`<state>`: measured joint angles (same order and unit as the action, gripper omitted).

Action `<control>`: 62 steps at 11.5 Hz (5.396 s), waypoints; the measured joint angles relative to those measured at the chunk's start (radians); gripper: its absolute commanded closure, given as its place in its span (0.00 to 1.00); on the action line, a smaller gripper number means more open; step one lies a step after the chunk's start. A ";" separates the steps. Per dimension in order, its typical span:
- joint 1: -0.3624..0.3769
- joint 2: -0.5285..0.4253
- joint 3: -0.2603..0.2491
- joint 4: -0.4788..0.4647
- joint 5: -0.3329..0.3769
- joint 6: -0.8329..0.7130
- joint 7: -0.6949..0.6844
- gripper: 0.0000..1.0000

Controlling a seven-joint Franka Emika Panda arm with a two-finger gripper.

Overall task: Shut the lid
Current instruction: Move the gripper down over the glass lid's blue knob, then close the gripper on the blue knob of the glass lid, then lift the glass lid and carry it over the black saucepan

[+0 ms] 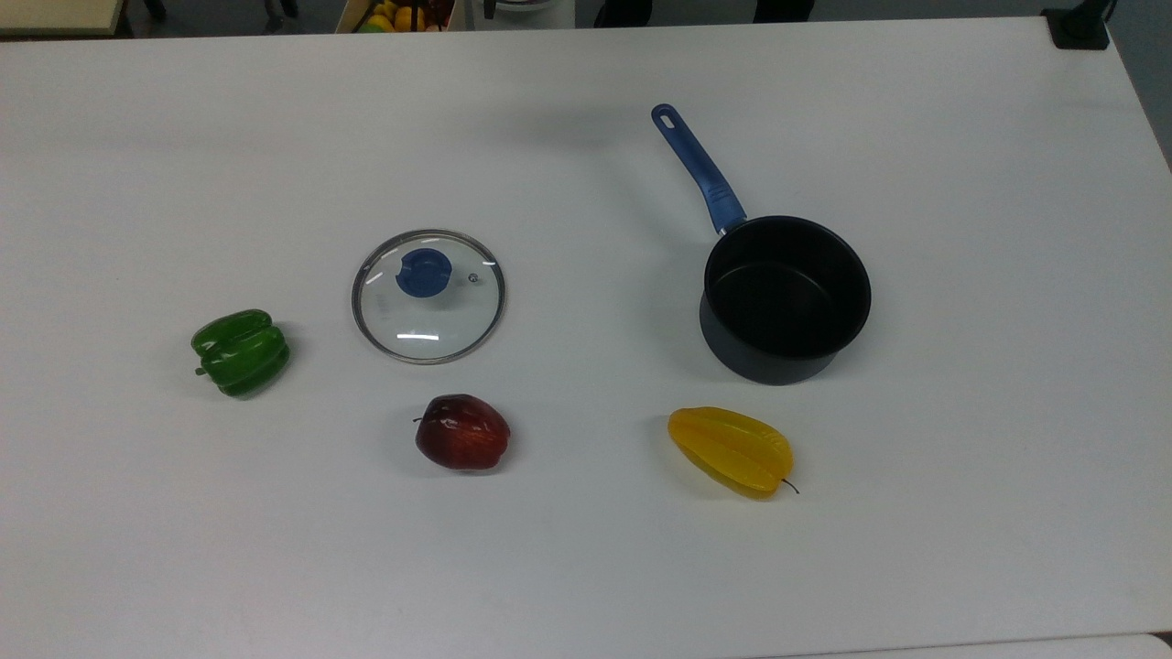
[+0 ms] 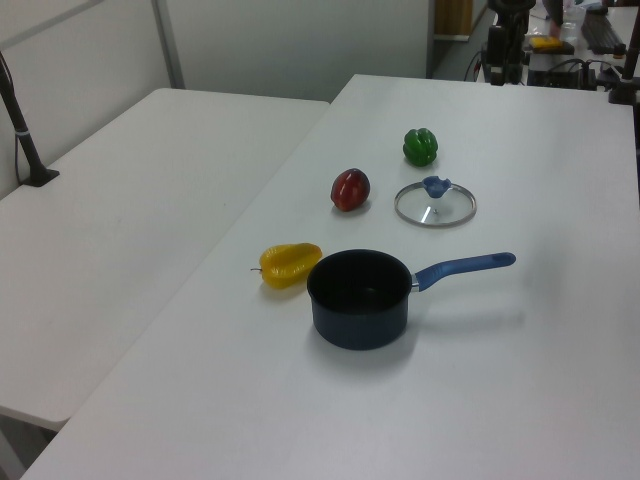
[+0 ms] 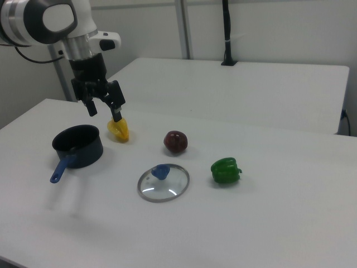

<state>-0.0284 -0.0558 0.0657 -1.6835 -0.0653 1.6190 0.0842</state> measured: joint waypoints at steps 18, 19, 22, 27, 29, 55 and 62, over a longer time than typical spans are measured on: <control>-0.088 0.092 -0.013 -0.520 0.004 0.870 -0.025 0.00; -0.088 0.125 -0.013 -0.523 0.004 0.939 -0.026 0.00; -0.087 0.221 -0.013 -0.524 0.004 1.146 -0.031 0.00; -0.085 0.271 -0.012 -0.517 0.004 1.204 -0.034 0.15; -0.084 0.272 -0.009 -0.507 0.004 1.204 -0.034 0.26; 0.132 0.195 0.007 -0.326 -0.053 0.947 0.254 0.54; 0.389 0.256 0.011 -0.075 -0.138 0.694 0.417 0.54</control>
<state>0.3602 0.2000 0.0768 -1.7584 -0.2031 2.3135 0.5008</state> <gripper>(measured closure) 0.383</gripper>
